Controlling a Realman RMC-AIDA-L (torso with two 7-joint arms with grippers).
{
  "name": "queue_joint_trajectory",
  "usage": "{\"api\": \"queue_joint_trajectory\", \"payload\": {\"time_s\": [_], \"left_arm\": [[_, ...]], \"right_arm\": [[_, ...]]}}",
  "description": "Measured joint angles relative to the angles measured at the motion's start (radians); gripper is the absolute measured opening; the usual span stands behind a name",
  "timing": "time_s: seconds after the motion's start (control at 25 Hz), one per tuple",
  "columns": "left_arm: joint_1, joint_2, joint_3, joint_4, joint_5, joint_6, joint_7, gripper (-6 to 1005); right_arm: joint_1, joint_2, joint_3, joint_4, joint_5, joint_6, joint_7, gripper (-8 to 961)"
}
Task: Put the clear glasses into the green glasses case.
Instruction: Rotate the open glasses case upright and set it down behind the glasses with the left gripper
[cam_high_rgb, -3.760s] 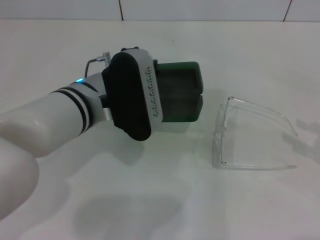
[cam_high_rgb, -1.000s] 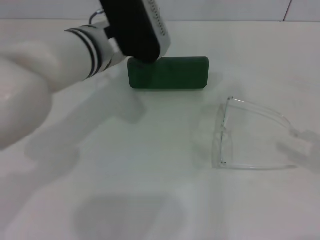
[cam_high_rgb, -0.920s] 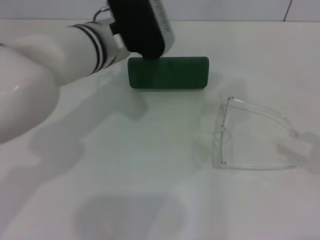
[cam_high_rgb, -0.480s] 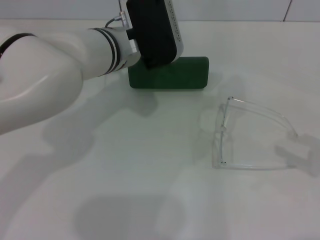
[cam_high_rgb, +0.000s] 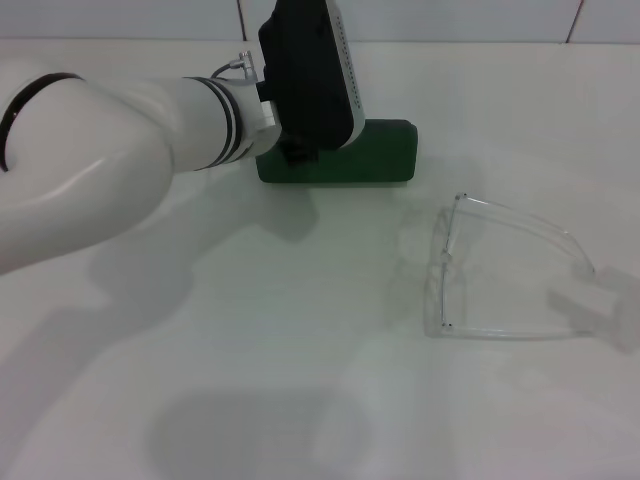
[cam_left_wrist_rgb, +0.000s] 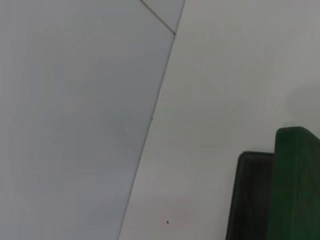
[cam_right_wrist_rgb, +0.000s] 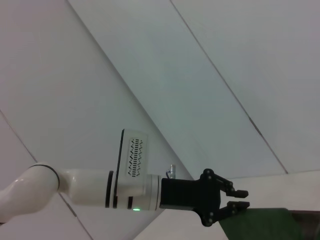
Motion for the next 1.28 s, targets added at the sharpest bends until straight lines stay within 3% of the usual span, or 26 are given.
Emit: {"api": "queue_joint_trajectory", "payload": {"time_s": [0.24,0.72,1.28], "left_arm": [[0.032,0.003,0.027,0.048,-0.018,0.038,0.000,192],[0.239,0.006,0.177,0.363,-0.005,0.190,0.006,211],[0.238,0.009,0.075,0.431,0.011,0.216,0.028,246]], "right_arm": [[0.001,-0.005,0.006,0.014,-0.001,0.001,-0.006,634],[0.023,-0.013,0.009,0.021,0.000,0.015,-0.006,632],[0.028,-0.019,0.010,0.020,0.001,0.016,-0.006,630]]}}
